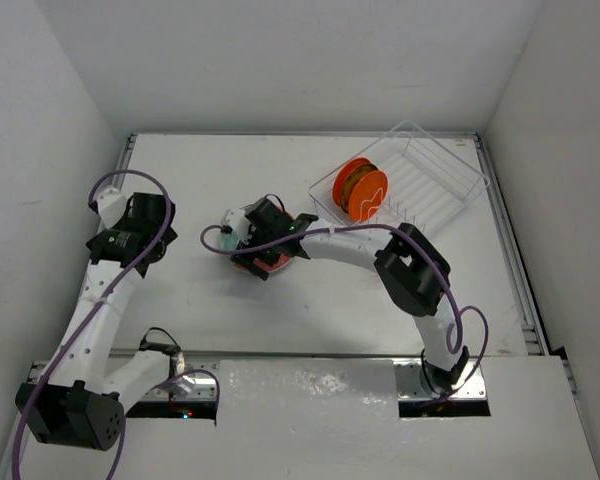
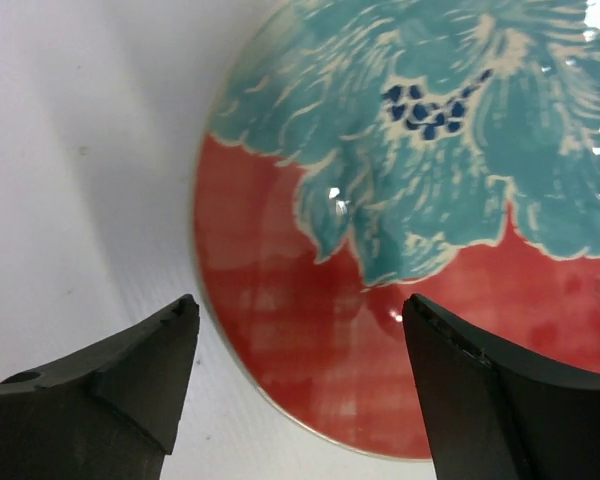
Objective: Unload the plates from the dish rack
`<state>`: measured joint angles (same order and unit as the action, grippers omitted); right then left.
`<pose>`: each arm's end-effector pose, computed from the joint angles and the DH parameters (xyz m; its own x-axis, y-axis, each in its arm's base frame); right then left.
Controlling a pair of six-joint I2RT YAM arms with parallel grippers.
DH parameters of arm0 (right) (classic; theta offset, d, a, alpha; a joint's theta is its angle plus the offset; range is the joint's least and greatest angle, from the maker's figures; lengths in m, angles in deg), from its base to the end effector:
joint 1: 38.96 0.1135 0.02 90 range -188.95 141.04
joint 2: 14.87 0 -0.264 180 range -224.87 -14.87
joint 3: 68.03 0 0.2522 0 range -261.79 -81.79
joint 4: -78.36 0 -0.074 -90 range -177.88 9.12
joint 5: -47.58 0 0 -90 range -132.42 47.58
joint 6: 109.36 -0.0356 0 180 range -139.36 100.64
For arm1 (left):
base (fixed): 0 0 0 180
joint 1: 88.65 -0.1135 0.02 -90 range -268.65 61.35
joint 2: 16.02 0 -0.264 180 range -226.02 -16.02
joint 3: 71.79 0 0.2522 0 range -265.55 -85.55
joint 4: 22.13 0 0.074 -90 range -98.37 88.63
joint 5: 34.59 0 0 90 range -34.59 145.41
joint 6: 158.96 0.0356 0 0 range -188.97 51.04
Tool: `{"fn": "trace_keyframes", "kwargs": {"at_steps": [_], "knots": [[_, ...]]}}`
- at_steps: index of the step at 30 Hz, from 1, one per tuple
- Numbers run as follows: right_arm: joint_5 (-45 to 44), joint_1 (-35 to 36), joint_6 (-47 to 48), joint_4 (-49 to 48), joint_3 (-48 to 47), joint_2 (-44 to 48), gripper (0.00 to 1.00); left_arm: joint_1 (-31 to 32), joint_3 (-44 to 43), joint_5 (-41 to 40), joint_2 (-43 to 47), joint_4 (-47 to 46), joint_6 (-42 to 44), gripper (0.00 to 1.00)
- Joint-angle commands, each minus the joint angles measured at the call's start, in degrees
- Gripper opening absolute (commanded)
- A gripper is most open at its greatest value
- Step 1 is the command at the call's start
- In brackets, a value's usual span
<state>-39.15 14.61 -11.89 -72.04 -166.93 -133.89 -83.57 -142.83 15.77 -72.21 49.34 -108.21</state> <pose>0.2690 0.3679 0.1740 -0.3419 -0.6818 -0.6467 -0.8771 0.4786 -0.0409 0.1740 0.0073 0.3128 -0.4660 -0.4477 -0.7631 -0.7442 0.6648 0.0644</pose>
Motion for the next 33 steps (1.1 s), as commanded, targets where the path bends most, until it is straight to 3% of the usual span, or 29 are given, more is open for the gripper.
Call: {"fn": "trace_keyframes", "kwargs": {"at_steps": [1,2,7,10,11,12,13,14,18,22,26,31,33], "knots": [[2.3,-1.2,-3.2,0.7,-4.6,1.5,0.88,-0.8,-1.0,0.9,-0.2,-3.0,1.5,1.0],[2.7,-1.4,-3.9,1.8,-5.4,1.6,0.99,-0.8,-1.1,1.1,-0.3,-3.2,1.6,1.0],[6.0,-3.4,-7.4,8.7,-9.7,7.6,0.99,-0.9,-2.5,3.1,-1.7,-4.0,3.6,1.0],[-4.3,-12.7,-26.0,11.1,-9.2,15.9,0.99,-0.8,-5.3,7.7,-2.9,-6.5,7.8,1.0],[-10.2,-15.9,-42.7,16.2,-10.0,17.2,0.99,-0.8,-5.6,12.9,-3.7,-8.0,11.3,1.0],[-13.8,-19.8,-51.1,21.1,-10.2,19.0,0.99,-0.8,-6.2,15.2,-4.3,-9.1,12.3,1.0],[-12.1,-26.6,-56.6,22.6,-6.3,20.2,0.99,-0.8,-7.5,17.1,-5.0,-10.2,13.2,1.0],[-11.0,-28.8,-61.5,20.1,-3.8,21.8,0.99,-0.7,-7.9,21.5,-6.5,-11.0,15.2,1.0],[-19.0,-34.5,-67.7,22.7,-4.8,22.3,0.96,0.3,-10.4,24.2,-9.0,-12.5,16.6,0.99],[-18.5,-38.1,-70.5,22.1,-7.0,18.3,0.81,0.9,-10.9,26.8,-9.2,-14.8,18.5,0.99],[-18.6,-38.7,-70.0,20.6,-8.2,14.7,0.69,1.2,-10.3,27.9,-9.0,-15.1,19.4,0.98],[-20.0,-38.9,-70.2,21.4,-10.0,10.3,0.62,1.2,-8.0,27.2,-8.1,-15.2,19.8,0.98],[-21.0,-38.9,-70.6,21.6,-9.4,9.8,0.53,1.3,-7.5,27.3,-7.8,-15.2,19.8,0.98]]}}
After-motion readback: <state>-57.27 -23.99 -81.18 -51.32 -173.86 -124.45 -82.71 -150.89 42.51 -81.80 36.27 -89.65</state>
